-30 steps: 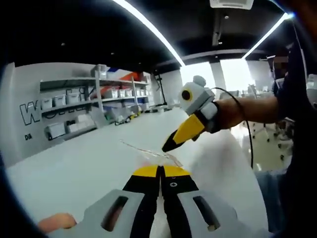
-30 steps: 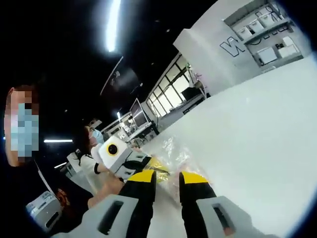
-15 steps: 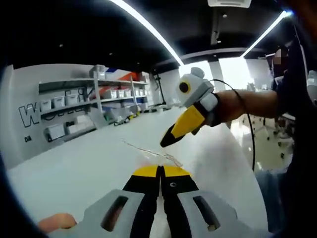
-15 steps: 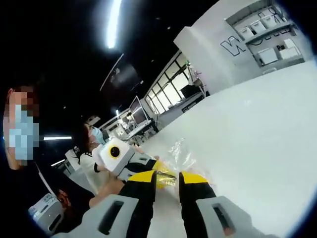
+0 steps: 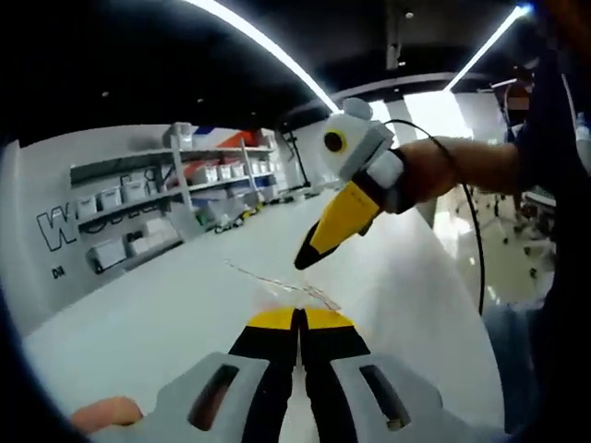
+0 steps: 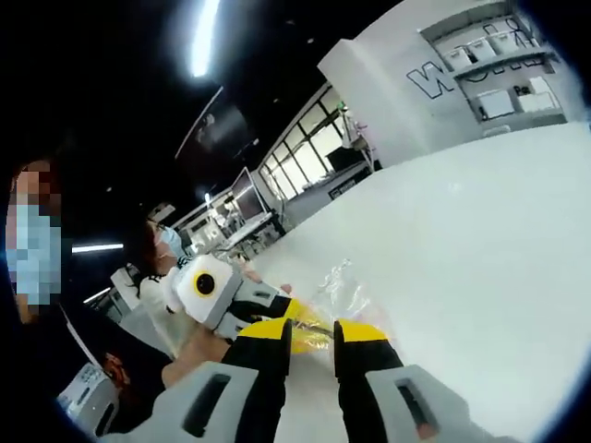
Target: Open the resealable bag by pulling the two sides of the seal apart until the entire bag opening is separated and visibly accessible.
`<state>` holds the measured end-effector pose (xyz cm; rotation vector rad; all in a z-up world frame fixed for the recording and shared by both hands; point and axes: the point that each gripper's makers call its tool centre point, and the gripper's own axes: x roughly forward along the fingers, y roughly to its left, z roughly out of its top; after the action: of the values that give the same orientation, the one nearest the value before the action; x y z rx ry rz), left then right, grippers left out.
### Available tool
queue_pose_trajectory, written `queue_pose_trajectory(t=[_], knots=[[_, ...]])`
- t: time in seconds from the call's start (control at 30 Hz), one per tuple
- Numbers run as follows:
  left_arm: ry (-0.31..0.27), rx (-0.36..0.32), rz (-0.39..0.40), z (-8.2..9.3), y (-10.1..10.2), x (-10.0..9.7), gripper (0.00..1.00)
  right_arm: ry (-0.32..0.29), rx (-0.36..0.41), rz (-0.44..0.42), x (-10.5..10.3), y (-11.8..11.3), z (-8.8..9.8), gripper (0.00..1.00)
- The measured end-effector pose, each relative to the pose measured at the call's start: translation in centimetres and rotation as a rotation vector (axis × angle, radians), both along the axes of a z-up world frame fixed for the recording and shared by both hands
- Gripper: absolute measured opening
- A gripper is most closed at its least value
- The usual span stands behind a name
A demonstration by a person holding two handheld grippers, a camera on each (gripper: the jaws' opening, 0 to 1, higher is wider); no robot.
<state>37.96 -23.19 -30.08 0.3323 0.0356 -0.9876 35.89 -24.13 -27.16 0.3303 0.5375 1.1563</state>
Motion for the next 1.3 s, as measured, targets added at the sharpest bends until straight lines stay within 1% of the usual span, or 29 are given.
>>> queue_pose_trajectory(t=[0.3,0.57,0.77,0.87,0.97,1.03,1.13,1.3], knots=[[-0.037,0.060,0.023,-0.1,-0.4,0.0,0.01,0.012,-0.029,-0.011,0.4,0.1,-0.2,0.15],[-0.086,0.140,0.048,-0.2,-0.5,0.0,0.01,0.008,-0.050,-0.007,0.2,0.6,-0.1,0.16],[-0.126,0.210,0.072,-0.4,-0.5,0.1,0.01,-0.006,-0.079,-0.004,0.2,1.2,-0.2,0.16],[-0.151,0.262,0.086,-0.6,-0.4,0.1,0.01,-0.028,-0.115,-0.012,0.5,1.1,-0.5,0.16],[-0.175,0.304,0.094,-0.6,-0.5,0.0,0.01,-0.033,-0.126,-0.013,0.7,1.2,-0.6,0.16],[-0.183,0.317,0.094,-0.7,-0.6,-0.1,0.01,-0.035,-0.130,-0.010,0.6,1.4,-0.6,0.16],[-0.192,0.332,0.097,-0.7,-0.6,-0.1,0.01,-0.060,-0.164,-0.017,1.0,1.3,-0.9,0.16],[-0.197,0.342,0.099,-0.7,-0.5,0.0,0.01,-0.066,-0.165,-0.020,1.2,1.2,-0.8,0.15]])
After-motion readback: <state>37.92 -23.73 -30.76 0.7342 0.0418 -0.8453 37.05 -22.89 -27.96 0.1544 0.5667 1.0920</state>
